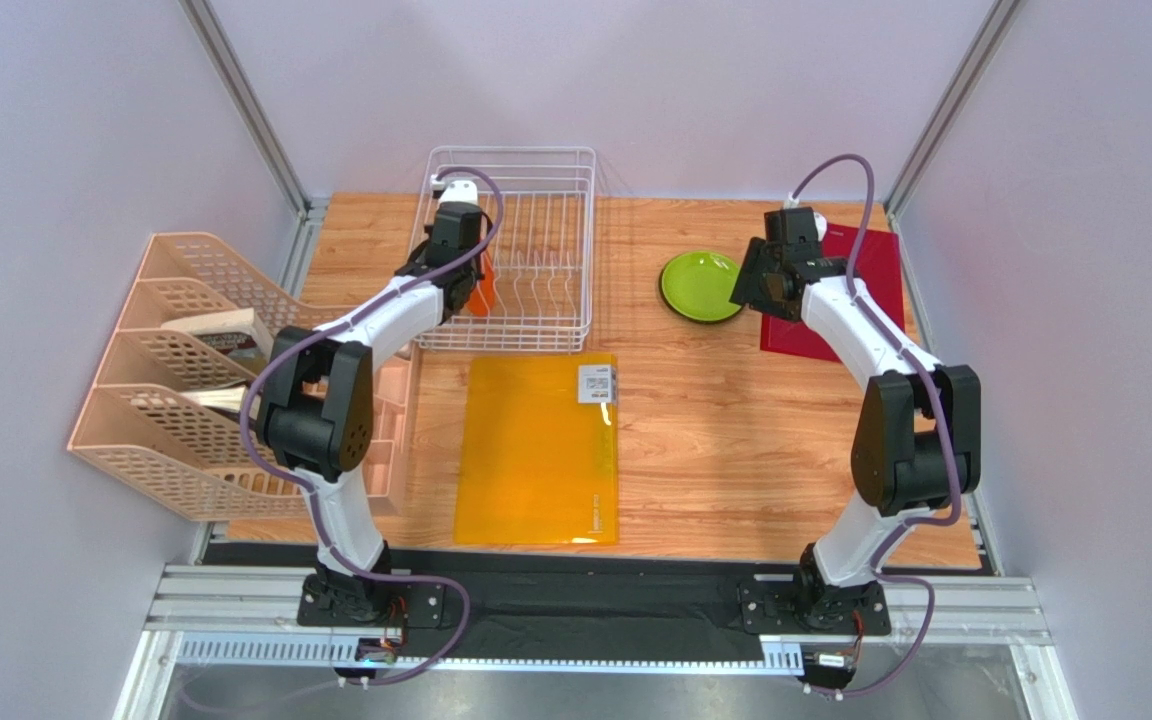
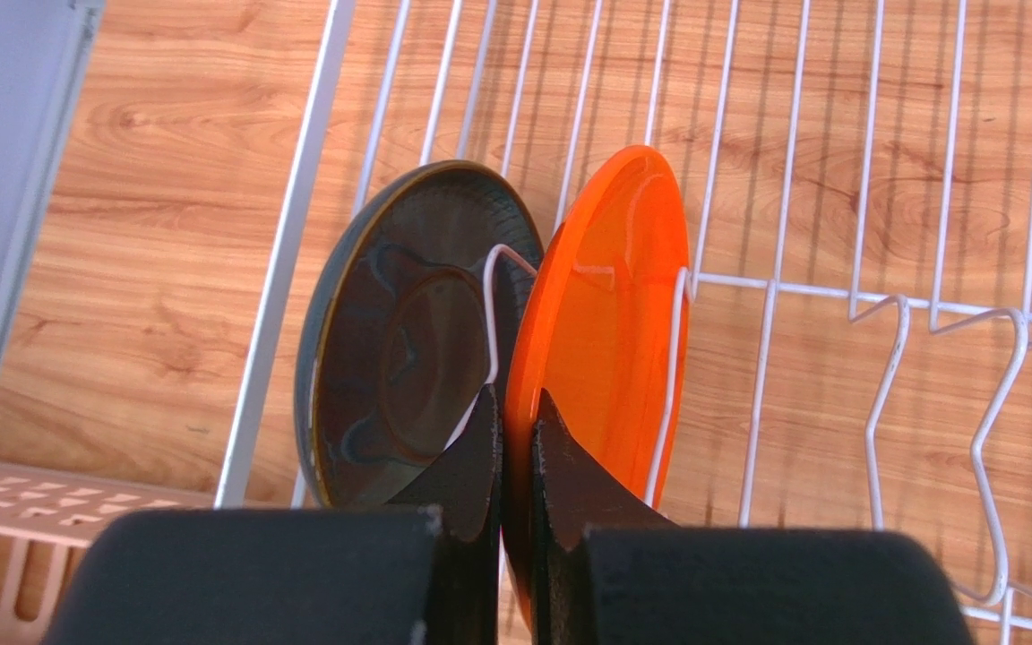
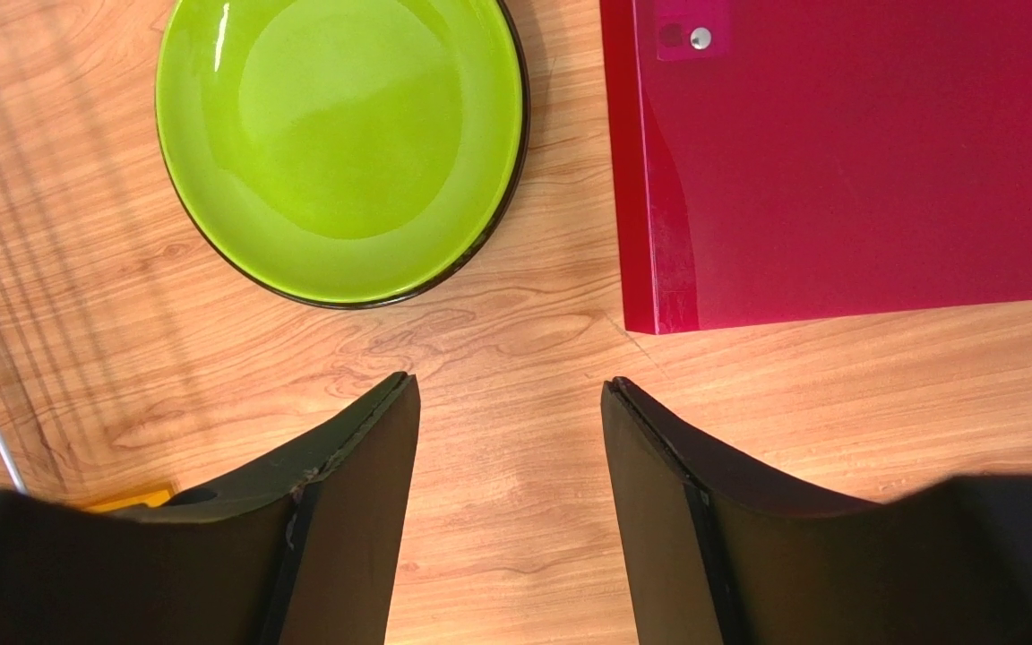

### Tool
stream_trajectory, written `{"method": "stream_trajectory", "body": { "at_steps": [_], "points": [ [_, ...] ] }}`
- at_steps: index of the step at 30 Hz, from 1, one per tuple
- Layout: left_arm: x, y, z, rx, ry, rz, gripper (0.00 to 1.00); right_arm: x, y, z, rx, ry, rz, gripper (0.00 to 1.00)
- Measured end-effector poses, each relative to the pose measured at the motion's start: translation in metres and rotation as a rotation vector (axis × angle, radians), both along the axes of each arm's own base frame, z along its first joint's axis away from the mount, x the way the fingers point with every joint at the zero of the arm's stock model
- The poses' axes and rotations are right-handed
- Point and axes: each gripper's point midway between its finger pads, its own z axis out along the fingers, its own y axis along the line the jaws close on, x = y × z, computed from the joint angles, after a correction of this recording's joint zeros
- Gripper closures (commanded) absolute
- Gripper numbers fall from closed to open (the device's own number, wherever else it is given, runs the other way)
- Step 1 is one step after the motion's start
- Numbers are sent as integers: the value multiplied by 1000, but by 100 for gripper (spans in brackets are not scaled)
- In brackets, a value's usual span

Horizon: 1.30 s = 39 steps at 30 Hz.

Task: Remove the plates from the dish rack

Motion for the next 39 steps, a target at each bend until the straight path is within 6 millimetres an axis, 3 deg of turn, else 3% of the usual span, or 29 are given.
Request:
{"method": "stream_trajectory", "body": {
  "at_steps": [4,12,17,22,25,28,33,36,39],
  "points": [
    [-4,-3,14,60,-14,16,100,-2,-1,7,-11,-18,-6,42],
    [-21,-10,64,176,-98,52,100,-9,-3,32,-16,-77,-14,42],
    [-36,-13,94,137,-134,33,100,-17,-2,40,-3,-96,-6,42],
    [-59,-50,140,-83,-203,-142,100,-16,19,47,95,-133,72,41],
    [-72,-80,159,-241,-221,-270,100,-12,49,52,234,-177,161,40],
    [-82,-108,155,-375,-193,-375,100,-13,76,57,371,-198,241,36],
    [-96,-146,117,-540,-54,-488,100,-12,117,82,571,-265,392,30],
    [-103,-160,98,-611,13,-523,100,-13,132,94,637,-293,460,30],
    [-105,-172,92,-674,45,-554,100,-13,144,97,692,-297,510,30]
  ]
}}
